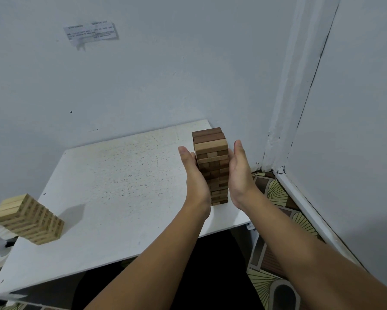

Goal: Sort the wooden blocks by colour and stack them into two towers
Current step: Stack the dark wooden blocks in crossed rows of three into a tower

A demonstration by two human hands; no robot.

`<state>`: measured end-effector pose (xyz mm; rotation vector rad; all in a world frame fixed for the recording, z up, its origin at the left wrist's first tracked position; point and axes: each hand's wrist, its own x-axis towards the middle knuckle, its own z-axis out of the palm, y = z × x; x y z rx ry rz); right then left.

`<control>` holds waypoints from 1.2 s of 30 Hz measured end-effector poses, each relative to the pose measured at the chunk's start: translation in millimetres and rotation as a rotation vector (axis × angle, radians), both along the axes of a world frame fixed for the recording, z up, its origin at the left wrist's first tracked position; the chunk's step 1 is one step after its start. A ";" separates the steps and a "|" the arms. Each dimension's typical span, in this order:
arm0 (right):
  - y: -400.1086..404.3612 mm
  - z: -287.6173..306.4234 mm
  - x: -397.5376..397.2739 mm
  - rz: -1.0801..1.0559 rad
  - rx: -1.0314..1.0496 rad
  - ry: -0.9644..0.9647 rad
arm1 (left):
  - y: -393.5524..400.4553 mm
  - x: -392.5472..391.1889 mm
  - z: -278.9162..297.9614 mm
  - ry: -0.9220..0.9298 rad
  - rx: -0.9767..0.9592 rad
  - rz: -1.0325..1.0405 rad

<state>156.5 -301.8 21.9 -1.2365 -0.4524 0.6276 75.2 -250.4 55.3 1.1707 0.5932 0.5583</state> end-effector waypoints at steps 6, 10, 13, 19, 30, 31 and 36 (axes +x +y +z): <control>-1.0 -4.5 2.4 -0.054 -0.036 0.057 | 7.3 0.7 -11.7 0.043 -0.046 0.017; -3.4 -20.0 1.8 -0.033 -0.077 0.097 | 8.6 0.1 -28.8 0.072 -0.049 0.029; -4.4 -22.7 -1.7 -0.052 -0.098 0.117 | 5.7 0.9 -38.0 0.049 -0.043 0.039; -3.1 -28.1 -6.3 -0.019 -0.039 0.068 | -1.6 1.4 -37.0 0.021 -0.049 0.015; -6.1 -42.1 -5.8 -0.059 -0.083 0.150 | 4.9 -2.7 -63.0 0.099 -0.066 0.038; -6.6 -44.3 -6.3 -0.062 -0.095 0.158 | 3.7 -2.9 -65.0 0.090 -0.062 0.029; -6.1 -47.3 -13.1 -0.039 -0.106 0.138 | -3.8 -3.6 -61.7 0.054 -0.011 0.019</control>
